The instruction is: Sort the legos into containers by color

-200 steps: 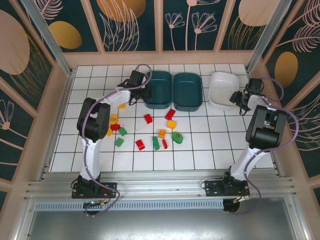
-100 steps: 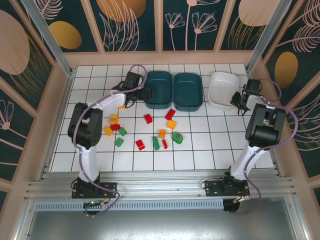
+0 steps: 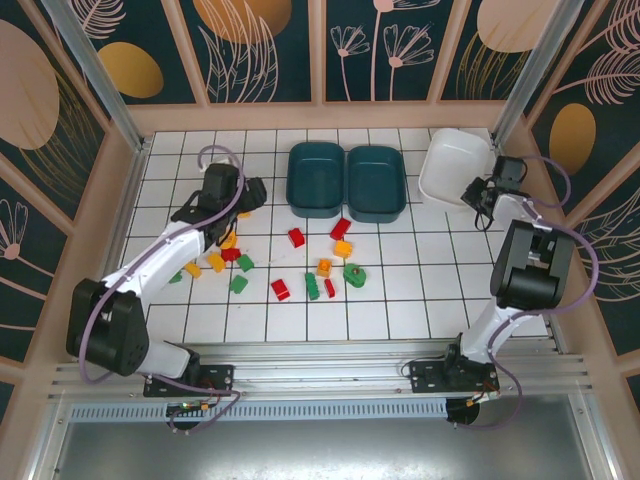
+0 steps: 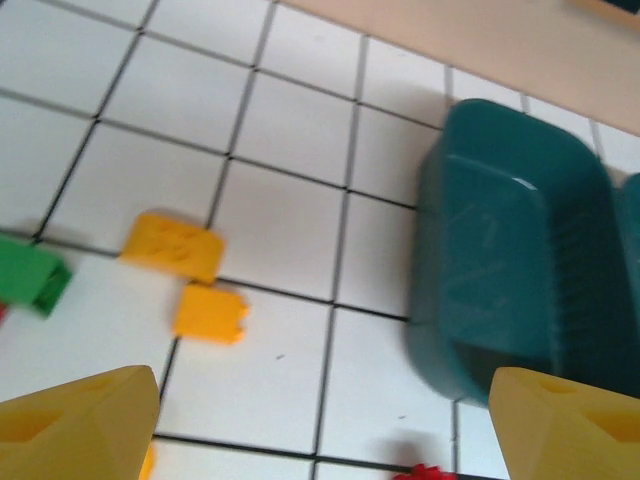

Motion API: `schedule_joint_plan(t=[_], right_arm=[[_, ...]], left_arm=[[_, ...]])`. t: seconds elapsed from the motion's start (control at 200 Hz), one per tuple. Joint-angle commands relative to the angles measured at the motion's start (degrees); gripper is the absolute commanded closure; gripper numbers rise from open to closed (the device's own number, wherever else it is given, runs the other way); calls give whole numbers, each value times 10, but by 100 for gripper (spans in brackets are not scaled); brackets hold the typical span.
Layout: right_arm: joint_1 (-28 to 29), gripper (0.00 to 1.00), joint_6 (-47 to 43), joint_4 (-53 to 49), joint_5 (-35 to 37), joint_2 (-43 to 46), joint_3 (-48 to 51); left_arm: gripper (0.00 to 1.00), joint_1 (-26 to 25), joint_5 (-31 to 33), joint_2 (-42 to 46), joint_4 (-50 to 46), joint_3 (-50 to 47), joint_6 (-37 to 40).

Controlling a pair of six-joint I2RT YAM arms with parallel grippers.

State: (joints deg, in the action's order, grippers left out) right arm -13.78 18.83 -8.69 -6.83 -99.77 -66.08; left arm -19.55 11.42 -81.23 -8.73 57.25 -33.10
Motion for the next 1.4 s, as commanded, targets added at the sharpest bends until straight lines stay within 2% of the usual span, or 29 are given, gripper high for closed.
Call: schedule_joint_plan(t=[0.0, 0.135, 0.275, 0.45, 0.565, 0.781, 1.076, 1.396], right_arm=[[30, 100, 40, 42, 19, 68, 1], [115, 100, 63, 35, 62, 105, -11], [256, 100, 101, 47, 126, 96, -41], [421, 100, 148, 68, 143, -22, -156], [484, 100, 172, 59, 149, -126, -260], [540, 100, 243, 32, 171, -271, -425], [576, 100, 289, -63, 240, -373, -547], [578, 100, 282, -73, 270, -370, -504]], left_arm=[[12, 32, 36, 38, 19, -38, -43], [10, 79, 26, 55, 40, -74, -73], [7, 98, 25, 52, 50, -88, -93], [7, 109, 27, 34, 51, -86, -106], [4, 125, 37, 35, 47, -86, -115], [4, 146, 31, 26, 59, -79, -114], [6, 147, -9, -50, 85, -54, -117], [7, 147, -35, -65, 95, -41, -110]])
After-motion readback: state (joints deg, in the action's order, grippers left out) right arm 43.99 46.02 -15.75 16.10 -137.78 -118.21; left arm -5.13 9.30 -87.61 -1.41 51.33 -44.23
